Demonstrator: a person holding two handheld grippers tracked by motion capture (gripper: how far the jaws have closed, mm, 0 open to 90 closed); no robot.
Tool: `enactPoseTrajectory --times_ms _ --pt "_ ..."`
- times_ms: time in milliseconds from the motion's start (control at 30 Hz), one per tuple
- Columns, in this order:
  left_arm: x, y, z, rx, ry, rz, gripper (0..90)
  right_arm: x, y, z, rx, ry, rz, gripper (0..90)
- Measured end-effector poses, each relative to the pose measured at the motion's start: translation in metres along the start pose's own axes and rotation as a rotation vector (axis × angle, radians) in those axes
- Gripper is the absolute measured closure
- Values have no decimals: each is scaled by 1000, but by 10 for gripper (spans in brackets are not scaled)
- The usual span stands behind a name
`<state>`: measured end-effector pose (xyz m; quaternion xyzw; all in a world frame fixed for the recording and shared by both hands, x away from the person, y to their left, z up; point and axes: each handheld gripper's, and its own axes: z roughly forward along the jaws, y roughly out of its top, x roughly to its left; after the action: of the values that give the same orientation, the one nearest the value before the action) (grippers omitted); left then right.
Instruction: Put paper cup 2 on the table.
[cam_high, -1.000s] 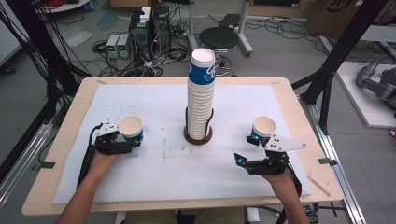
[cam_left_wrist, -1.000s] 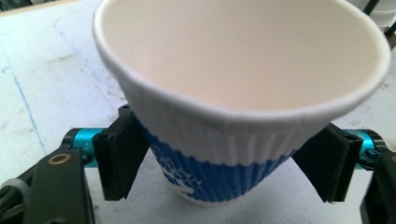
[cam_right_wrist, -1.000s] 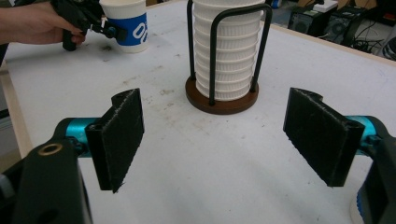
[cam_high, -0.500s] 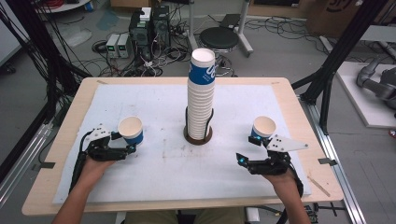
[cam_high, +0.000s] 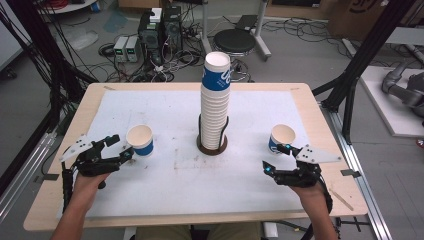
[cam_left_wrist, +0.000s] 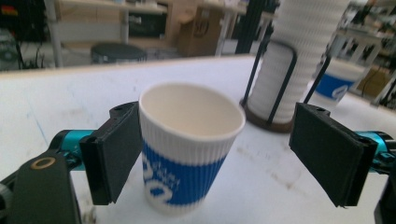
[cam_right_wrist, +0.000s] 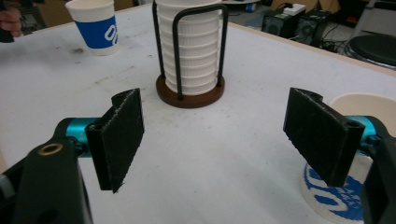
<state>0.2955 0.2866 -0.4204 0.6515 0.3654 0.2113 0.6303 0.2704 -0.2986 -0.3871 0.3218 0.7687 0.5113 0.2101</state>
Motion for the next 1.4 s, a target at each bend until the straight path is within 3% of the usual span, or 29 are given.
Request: enactPoseTrajectory --times_ms 133,300,533,1400 --pt "-4 6 -1 -61 -11 -7 167 -5 -2 -6 -15 -28 10 208" --pt "-10 12 2 -79 -31 26 165 -8 -3 -14 -42 -58 20 208" --pt "-14 14 0 -102 -41 41 165 -8 -3 -20 -48 -82 25 208" --pt "-20 10 -1 -89 -52 58 165 -6 -5 -25 -54 -99 54 208"
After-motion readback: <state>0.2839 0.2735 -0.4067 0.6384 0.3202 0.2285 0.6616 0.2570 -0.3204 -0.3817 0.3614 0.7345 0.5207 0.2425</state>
